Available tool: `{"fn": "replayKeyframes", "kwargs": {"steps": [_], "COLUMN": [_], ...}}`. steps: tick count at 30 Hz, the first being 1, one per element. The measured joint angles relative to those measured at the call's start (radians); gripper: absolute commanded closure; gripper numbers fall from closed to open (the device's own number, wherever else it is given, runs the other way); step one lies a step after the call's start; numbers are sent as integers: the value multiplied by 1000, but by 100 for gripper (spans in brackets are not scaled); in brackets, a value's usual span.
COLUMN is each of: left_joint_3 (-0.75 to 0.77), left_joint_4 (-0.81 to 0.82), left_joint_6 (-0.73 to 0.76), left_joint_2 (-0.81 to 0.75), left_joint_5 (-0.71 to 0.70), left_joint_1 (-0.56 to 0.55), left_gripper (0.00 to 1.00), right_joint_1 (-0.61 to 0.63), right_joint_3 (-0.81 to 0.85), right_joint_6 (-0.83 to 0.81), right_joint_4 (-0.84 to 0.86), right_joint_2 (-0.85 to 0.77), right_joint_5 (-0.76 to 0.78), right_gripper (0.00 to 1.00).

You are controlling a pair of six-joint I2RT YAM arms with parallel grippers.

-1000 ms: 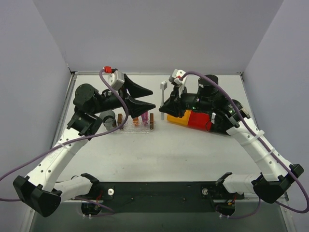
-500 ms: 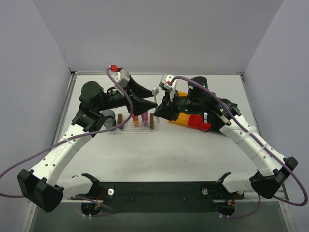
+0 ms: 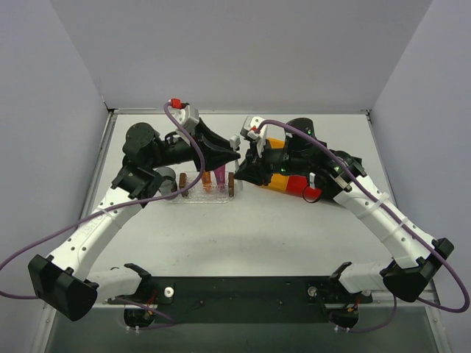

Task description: Prepare toiletry sets of a toothbrush and toothpaste on the tray

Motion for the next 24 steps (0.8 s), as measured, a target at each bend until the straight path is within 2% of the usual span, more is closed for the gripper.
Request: {"fn": "replayKeyframes", "kwargs": {"steps": [4, 12, 14, 20, 24], "left_joint_3": [-1, -9, -13, -31, -43], "left_joint_4": [11, 41, 48, 61, 51], "left_joint_6": [-11, -39, -44, -42, -24], "left_joint_2": [2, 3, 3, 2, 1], "left_joint_5": [9, 31, 33, 33, 28], "left_joint_1": [0, -2, -2, -2, -3], "left_gripper": [71, 100, 100, 100, 100], "right_joint_1": [1, 1, 1, 1, 1], "right_joint_3": [0, 0, 0, 1, 1], "right_joint_6": [0, 0, 0, -2, -4], "right_joint_4": [0, 0, -1, -11, -13], "right_joint_2": [0, 0, 0, 5, 5], "right_joint_5": [3, 7, 7, 11, 18], "right_gripper": [100, 99, 96, 71, 62]}}
